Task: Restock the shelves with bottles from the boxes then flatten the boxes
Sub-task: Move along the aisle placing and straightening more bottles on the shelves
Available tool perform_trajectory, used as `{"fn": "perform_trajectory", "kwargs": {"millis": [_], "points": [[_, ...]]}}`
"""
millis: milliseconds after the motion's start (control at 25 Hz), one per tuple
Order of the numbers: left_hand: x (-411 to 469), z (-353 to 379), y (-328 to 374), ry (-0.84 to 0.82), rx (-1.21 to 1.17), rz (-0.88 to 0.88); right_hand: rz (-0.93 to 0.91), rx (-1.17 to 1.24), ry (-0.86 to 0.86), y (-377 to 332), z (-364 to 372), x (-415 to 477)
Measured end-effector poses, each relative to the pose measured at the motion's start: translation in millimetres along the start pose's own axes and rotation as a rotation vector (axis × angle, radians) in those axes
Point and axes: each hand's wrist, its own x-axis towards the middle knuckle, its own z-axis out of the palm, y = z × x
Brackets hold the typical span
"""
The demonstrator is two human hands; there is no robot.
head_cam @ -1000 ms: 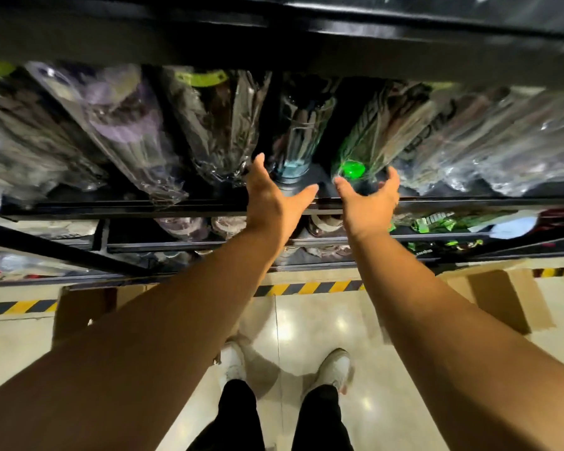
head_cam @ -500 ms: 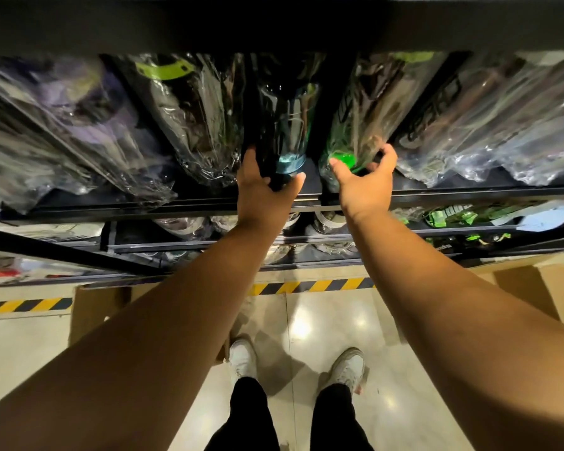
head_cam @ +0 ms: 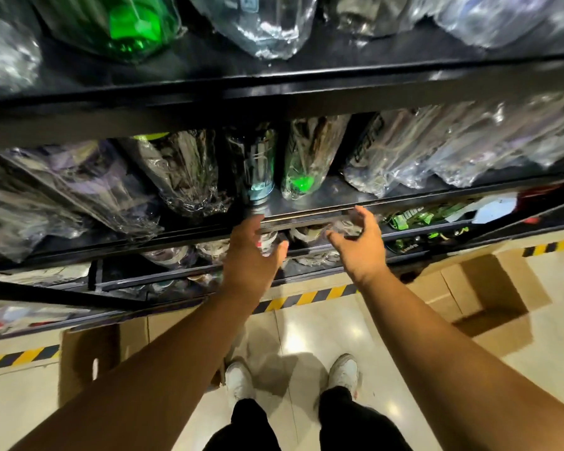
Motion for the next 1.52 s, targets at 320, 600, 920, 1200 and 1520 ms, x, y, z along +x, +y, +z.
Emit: {"fn": "perform_trajectory", "kwargs": {"millis": [320, 600, 920, 1200, 1520], "points": [[1, 84, 98, -0.223, -0.028, 0.077, 0.092, 0.013, 0.164, 11, -111, 26], [53, 161, 140, 0.034, -0.096, -0.068, -0.022, -0.001, -0.012, -1, -155, 111], [84, 198, 135, 0.206, -0.049, -0.071, -0.114, -0.018, -0.141, -2, -150, 162], [97, 188, 129, 0.216, -0.010, 0.017, -0.137, 0.027, -0.110, 5, -132, 163], [93, 173, 124, 0.160, 0.051, -0.035, -0.042, 0.026, -0.188, 0, -129, 145]]}}
